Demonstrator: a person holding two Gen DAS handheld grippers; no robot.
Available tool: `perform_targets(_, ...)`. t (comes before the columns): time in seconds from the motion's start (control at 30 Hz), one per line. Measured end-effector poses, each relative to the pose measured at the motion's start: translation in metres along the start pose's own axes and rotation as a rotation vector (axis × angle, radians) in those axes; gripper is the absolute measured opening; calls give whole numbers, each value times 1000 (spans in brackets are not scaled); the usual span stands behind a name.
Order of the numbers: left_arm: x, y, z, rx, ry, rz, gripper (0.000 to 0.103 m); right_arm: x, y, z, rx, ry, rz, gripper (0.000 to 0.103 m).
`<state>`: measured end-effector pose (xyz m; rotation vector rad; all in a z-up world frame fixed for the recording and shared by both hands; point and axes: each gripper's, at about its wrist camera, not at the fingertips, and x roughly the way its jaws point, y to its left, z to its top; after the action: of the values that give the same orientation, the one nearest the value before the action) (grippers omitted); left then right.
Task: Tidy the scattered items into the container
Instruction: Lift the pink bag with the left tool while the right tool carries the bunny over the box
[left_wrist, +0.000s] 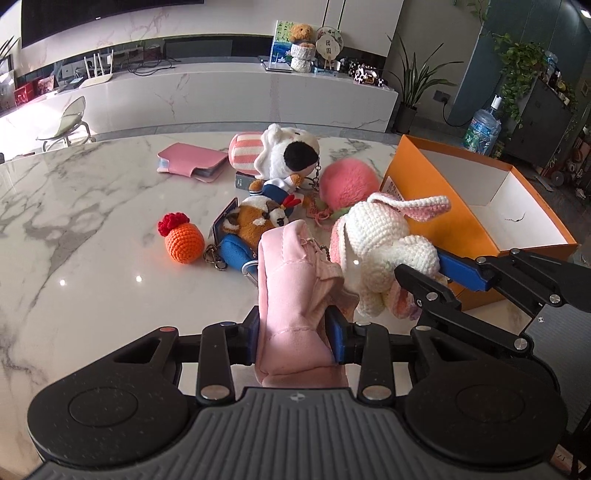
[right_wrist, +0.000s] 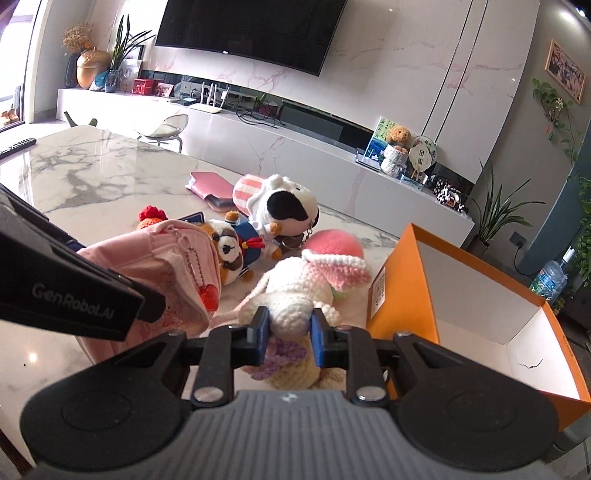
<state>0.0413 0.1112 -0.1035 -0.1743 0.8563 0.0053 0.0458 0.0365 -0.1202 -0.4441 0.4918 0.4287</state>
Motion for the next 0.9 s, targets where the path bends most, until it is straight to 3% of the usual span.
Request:
perform_targets(0.23,-37,-13,6,7,-87,-14,41,-45,-8,7,16,-92,-30,25)
perform_targets(0.53,-73,-48,37,65,-202,-83,41,-94,-38,22,32,-222,-110,25)
perform_targets(0.9,-49,-117,73,126,-234,-180,41,-107,-113,16,72,-235,-199,25)
